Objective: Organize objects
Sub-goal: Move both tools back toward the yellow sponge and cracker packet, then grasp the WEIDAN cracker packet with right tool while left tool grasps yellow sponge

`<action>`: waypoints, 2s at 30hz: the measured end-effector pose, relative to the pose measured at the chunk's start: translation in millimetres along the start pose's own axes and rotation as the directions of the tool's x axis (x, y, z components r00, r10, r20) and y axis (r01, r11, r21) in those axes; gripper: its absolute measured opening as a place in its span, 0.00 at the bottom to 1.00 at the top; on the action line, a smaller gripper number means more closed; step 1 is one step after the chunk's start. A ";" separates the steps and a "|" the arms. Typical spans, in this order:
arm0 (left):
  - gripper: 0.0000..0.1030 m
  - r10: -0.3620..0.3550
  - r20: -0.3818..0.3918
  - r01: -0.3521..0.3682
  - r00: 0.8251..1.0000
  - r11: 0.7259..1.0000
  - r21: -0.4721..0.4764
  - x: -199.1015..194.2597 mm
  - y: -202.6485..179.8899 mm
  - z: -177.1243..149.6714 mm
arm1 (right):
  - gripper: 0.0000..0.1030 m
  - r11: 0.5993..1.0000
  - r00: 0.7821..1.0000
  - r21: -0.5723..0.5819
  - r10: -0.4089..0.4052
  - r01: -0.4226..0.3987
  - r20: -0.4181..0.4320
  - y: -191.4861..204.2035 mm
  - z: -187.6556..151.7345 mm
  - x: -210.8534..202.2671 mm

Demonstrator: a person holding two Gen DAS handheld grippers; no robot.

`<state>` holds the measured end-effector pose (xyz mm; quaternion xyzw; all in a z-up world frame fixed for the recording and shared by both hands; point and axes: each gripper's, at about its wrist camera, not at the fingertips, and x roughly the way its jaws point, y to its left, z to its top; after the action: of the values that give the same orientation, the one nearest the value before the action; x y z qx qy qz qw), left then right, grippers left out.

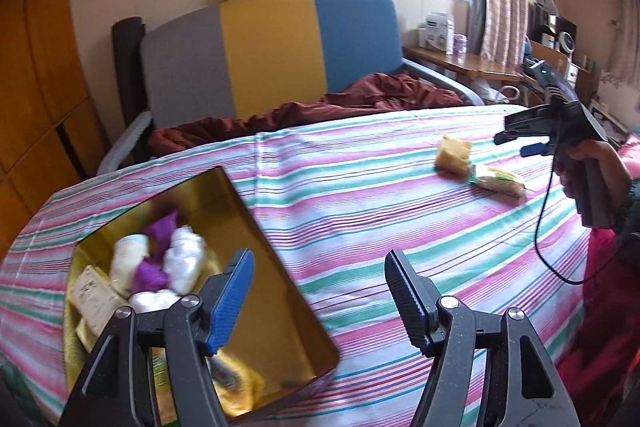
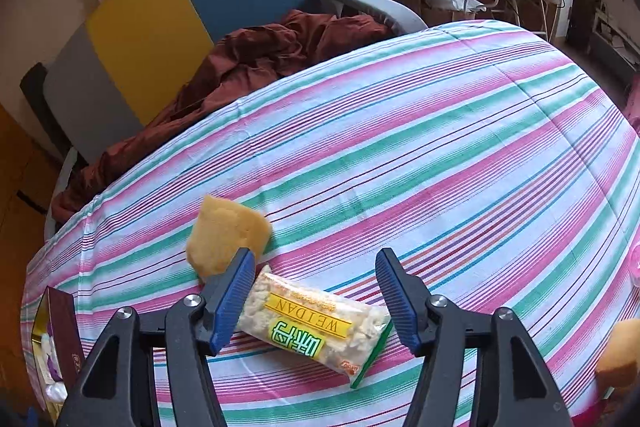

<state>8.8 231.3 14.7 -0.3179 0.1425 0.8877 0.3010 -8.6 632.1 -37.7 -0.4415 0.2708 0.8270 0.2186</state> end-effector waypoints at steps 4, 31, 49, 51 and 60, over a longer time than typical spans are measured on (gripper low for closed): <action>0.67 -0.051 -0.023 0.051 0.998 0.999 0.007 15.3 -18.1 10.1 | 0.63 0.998 0.996 -0.061 -0.004 -0.002 -0.086 9.5 -4.0 20.1; 0.68 -0.092 -0.104 0.096 0.990 0.995 0.035 82.8 -67.5 58.2 | 0.43 0.939 0.950 -0.311 -0.220 0.145 -0.221 31.8 -44.9 29.7; 0.68 -0.114 -0.136 0.137 0.984 0.975 0.176 154.9 -126.3 92.0 | 0.43 0.954 0.934 -0.177 -0.279 0.243 -0.222 -1.8 -37.1 25.2; 0.68 -0.146 -0.149 0.172 0.978 0.969 0.175 166.0 -131.4 97.7 | 0.43 0.956 0.935 -0.169 -0.273 0.239 -0.224 -3.4 -37.4 24.3; 0.68 -0.201 -0.164 0.239 0.966 0.933 0.267 209.4 -163.7 117.4 | 0.44 0.961 0.937 -0.150 -0.263 0.233 -0.228 -6.9 -38.3 21.1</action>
<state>-74.3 503.8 -42.7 -0.3442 0.2521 0.7951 0.4310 8.2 615.3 -75.2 -0.5836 0.1873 0.7464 0.2590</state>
